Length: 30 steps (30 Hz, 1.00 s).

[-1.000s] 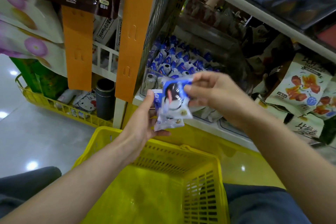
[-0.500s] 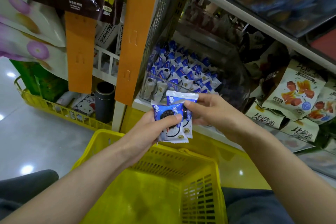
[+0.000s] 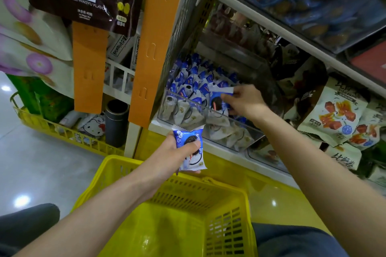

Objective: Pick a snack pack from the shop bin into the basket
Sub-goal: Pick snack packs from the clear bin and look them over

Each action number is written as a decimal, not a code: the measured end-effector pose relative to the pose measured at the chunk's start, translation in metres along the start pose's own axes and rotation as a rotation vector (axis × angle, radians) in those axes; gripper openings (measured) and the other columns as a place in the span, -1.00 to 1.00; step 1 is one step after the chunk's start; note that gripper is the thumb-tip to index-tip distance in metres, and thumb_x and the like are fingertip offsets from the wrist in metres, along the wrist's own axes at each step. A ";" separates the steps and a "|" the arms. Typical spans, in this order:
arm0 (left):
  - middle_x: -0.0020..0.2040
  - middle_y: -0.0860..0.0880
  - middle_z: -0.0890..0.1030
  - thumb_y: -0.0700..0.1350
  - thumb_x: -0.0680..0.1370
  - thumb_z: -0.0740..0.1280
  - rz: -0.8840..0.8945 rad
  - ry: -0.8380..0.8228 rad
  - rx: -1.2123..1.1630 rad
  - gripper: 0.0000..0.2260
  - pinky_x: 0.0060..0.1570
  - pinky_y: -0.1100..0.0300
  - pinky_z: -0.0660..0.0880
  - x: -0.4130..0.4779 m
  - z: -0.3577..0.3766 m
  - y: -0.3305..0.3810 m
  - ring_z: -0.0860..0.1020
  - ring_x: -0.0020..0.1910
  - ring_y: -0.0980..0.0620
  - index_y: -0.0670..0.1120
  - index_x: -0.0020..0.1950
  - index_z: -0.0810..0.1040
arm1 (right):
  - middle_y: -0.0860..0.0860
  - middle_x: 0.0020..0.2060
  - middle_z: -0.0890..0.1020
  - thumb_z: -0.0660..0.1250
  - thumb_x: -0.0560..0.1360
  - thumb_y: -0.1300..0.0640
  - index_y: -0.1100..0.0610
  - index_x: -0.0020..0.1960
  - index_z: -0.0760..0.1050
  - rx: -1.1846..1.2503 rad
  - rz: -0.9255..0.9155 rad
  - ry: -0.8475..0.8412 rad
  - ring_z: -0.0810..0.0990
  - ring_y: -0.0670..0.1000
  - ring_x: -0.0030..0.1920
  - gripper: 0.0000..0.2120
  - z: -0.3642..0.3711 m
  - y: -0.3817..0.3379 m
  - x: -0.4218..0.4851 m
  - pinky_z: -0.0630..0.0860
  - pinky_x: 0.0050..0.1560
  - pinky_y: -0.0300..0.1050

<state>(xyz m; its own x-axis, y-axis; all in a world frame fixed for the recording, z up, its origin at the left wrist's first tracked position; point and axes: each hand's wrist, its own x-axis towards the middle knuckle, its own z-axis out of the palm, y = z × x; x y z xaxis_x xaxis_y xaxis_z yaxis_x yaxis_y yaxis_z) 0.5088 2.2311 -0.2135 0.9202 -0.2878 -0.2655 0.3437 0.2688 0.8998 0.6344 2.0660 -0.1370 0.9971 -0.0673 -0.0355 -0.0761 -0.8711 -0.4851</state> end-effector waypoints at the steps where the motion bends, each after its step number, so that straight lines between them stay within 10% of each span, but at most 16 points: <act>1: -0.28 0.06 0.69 -0.07 0.54 0.30 0.001 0.003 0.003 -0.85 -0.20 0.28 0.57 0.000 0.000 0.000 0.66 -0.26 0.12 -0.04 0.07 0.42 | 0.16 -0.24 0.62 0.33 0.51 0.04 0.27 -0.10 0.53 -0.043 -0.002 -0.067 0.61 0.03 -0.32 -0.74 0.002 0.001 0.004 0.60 -0.15 -0.06; 5: -0.20 0.05 0.68 -0.06 0.53 0.30 0.003 0.014 0.001 -0.85 -0.22 0.34 0.54 0.000 -0.001 0.000 0.65 -0.23 0.16 -0.02 0.07 0.43 | 0.08 -0.48 0.39 0.35 0.48 0.02 0.14 -0.44 0.31 -0.203 -0.030 -0.206 0.41 0.01 -0.42 -0.59 0.009 -0.003 0.014 0.40 -0.32 -0.12; 12: -0.29 0.07 0.67 -0.09 0.54 0.30 0.016 0.014 -0.031 -0.83 -0.39 0.35 0.50 -0.001 0.000 0.006 0.64 -0.32 0.15 -0.06 0.12 0.43 | 0.10 -0.23 0.63 0.42 0.43 0.04 0.25 0.00 0.55 0.244 0.110 -0.399 0.69 -0.08 -0.26 -0.71 0.020 -0.017 0.025 0.60 -0.19 -0.32; 16: -0.18 0.03 0.68 -0.08 0.54 0.29 0.028 0.016 -0.018 -0.82 -0.28 0.32 0.53 0.001 -0.002 0.006 0.65 -0.25 0.14 -0.01 0.14 0.43 | 0.04 -0.31 0.61 0.36 0.49 0.11 0.20 -0.20 0.48 0.078 0.037 -0.477 0.61 -0.23 -0.42 -0.82 0.021 -0.013 0.021 0.52 -0.38 -0.42; 19: -0.09 0.01 0.67 -0.05 0.53 0.30 0.032 0.031 -0.001 -0.80 -0.13 0.29 0.54 0.002 -0.001 0.005 0.65 -0.17 0.14 0.00 0.14 0.44 | 0.00 -0.36 0.55 0.34 0.50 0.08 0.21 -0.19 0.48 0.024 -0.008 -0.436 0.53 -0.29 -0.52 -0.80 0.021 -0.015 0.019 0.35 -0.54 -0.49; 24: -0.15 0.01 0.67 -0.11 0.54 0.30 0.050 0.045 -0.044 -0.86 -0.38 0.37 0.50 -0.002 0.001 0.004 0.65 -0.26 0.13 -0.01 0.09 0.46 | 0.03 0.07 0.59 0.34 0.48 -0.05 0.16 0.17 0.52 -0.032 -0.050 -0.216 0.56 -0.04 0.03 -0.63 0.016 -0.014 0.007 0.45 0.09 -0.19; 30: -0.08 0.07 0.65 -0.09 0.54 0.31 0.100 0.112 0.048 -0.85 -0.27 0.50 0.48 -0.001 0.001 -0.003 0.62 -0.16 0.25 -0.02 0.10 0.50 | -0.14 -0.14 0.59 0.24 0.55 0.11 0.02 0.07 0.49 0.220 -0.406 0.221 0.58 -0.14 -0.12 -0.88 0.016 -0.006 -0.060 0.54 -0.07 -0.29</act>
<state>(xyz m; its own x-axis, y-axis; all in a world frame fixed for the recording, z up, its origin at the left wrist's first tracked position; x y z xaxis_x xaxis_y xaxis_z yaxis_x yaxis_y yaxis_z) 0.5067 2.2299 -0.2155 0.9654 -0.1571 -0.2080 0.2422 0.2456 0.9386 0.5748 2.0827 -0.1457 0.9201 0.1332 0.3683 0.3433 -0.7268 -0.5949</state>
